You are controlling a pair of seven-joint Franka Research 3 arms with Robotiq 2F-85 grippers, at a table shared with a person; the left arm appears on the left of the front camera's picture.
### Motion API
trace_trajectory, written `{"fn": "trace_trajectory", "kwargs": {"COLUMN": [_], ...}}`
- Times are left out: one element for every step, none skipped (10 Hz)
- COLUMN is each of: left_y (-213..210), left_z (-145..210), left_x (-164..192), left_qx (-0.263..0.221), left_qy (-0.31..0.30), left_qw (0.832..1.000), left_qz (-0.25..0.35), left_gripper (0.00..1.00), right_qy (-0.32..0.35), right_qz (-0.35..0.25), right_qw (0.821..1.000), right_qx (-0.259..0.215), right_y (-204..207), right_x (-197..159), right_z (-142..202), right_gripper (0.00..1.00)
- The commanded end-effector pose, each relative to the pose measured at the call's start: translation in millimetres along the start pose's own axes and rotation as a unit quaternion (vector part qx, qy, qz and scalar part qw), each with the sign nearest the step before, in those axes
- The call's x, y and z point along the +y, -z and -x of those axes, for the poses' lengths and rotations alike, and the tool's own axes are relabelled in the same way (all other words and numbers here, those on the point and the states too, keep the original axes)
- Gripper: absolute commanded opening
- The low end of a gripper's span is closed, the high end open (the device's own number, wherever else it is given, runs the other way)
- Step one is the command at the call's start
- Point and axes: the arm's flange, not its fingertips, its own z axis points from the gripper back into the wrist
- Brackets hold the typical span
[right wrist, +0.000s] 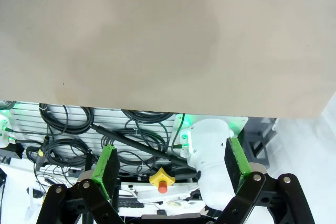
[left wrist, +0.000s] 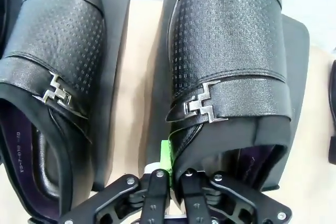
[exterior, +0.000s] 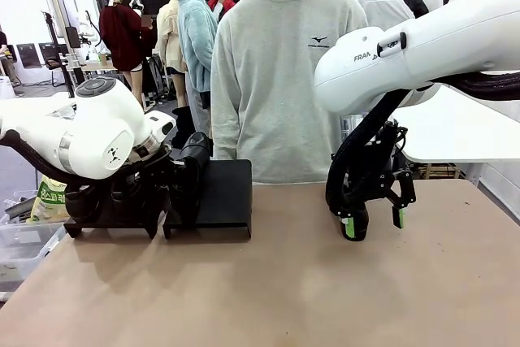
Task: Organize the shoes by placing them on the stand.
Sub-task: Place the Shoe from the middle of the table onto the Shoes Stand.
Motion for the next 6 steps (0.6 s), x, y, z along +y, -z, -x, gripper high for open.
{"fn": "trace_trajectory", "kwargs": {"left_y": [-4.8,-5.5,-7.4,-11.0,-15.1,-17.5], "left_z": [-6.4,-6.5,-7.2,-8.7,-9.4,-9.8], "left_x": [-7.6,-7.8,-8.8,-9.7,-10.7,-10.1], "left_qx": [0.007,0.011,0.015,0.014,0.017,0.024], "left_qy": [-0.023,-0.026,-0.025,-0.025,-0.023,-0.021], "left_qw": [1.0,1.0,1.0,1.0,1.0,0.999], "left_qz": [-0.002,-0.001,0.005,0.005,0.004,0.002], "left_gripper": [0.0,0.0,0.0,0.0,0.0,0.0], "right_qy": [0.006,0.006,0.006,0.006,0.006,0.006], "right_qz": [0.003,0.003,0.003,0.003,0.003,0.003], "right_qw": [1.0,1.0,1.0,1.0,1.0,1.0], "right_qx": [0.003,0.003,0.003,0.003,0.003,0.003], "right_y": [-2.0,-2.0,-2.0,-2.0,-2.0,-2.0], "right_x": [0.5,0.5,0.5,0.5,0.5,0.5], "right_z": [-1.2,-1.2,-1.2,-1.2,-1.2,-1.2], "right_gripper": [1.0,1.0,1.0,1.0,1.0,1.0]}}
